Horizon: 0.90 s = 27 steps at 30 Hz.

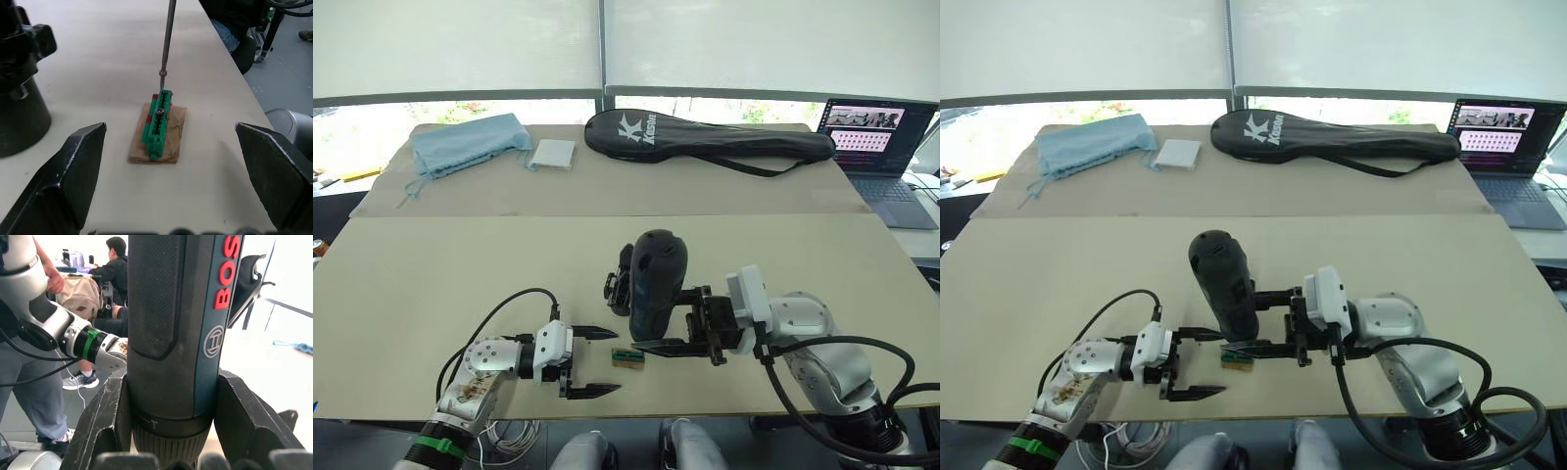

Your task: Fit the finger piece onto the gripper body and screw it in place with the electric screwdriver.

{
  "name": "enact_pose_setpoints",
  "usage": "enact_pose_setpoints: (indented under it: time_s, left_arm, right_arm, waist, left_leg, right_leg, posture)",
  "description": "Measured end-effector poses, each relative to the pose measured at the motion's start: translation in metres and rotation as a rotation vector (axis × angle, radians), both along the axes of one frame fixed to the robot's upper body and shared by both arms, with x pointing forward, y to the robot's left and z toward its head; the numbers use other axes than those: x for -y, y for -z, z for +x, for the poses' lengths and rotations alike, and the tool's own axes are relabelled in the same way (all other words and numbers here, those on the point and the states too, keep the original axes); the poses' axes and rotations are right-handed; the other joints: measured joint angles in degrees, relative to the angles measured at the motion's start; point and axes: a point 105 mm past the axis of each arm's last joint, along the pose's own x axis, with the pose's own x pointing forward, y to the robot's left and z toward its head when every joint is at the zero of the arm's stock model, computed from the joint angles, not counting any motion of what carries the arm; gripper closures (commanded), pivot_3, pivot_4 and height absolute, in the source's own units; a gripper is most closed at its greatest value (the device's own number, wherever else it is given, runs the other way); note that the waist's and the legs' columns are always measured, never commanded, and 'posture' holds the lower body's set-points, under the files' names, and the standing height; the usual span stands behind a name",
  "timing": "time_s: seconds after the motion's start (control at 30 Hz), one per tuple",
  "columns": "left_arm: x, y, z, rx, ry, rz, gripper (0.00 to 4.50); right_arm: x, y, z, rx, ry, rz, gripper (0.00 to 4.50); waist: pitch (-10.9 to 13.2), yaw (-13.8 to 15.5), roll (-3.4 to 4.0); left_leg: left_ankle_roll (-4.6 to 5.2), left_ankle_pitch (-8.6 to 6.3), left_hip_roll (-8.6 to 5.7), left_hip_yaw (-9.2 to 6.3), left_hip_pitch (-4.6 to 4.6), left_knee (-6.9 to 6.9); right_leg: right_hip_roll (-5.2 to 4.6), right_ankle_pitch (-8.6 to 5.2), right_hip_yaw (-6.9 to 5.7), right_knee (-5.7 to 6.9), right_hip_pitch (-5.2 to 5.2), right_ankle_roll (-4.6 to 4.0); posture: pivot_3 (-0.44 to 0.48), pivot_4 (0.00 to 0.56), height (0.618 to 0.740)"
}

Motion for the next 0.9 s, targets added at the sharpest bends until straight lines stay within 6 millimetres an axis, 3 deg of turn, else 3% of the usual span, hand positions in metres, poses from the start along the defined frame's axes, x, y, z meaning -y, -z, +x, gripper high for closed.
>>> enact_pose_setpoints:
  time_s: [0.3,0.63,0.9]
  left_arm:
    - [-0.014,-0.026,-0.001,0.034,-0.004,-0.033,0.00]
    - [-0.031,-0.068,0.001,0.040,-0.049,-0.110,0.00]
    - [-0.035,-0.101,0.014,0.022,-0.094,-0.213,0.00]
  right_arm:
    - [0.001,-0.022,0.000,0.018,0.001,0.038,2.59]
    - [0.015,-0.062,0.006,0.039,0.044,0.093,2.59]
    - [0.021,-0.091,0.017,0.041,0.084,0.143,2.59]
  waist:
    - [0.03,0.00,-0.03]
    - [0.06,0.00,-0.04]
    - [0.10,0.02,-0.07]
  left_leg:
    - [-0.01,0.00,0.00,0.00,-0.02,0.00]
    - [-0.03,0.01,-0.01,0.00,-0.02,-0.01]
    - [-0.05,0.02,-0.02,0.00,-0.02,-0.01]
  right_leg:
    - [-0.01,0.00,-0.01,-0.01,-0.01,0.00]
    - [0.01,0.00,-0.05,-0.02,0.00,0.00]
    - [0.03,0.00,-0.07,-0.02,0.01,0.00]
  posture:
    - [0.000,0.150,0.740]
    - [0.000,0.150,0.740]
    - [0.000,0.150,0.740]
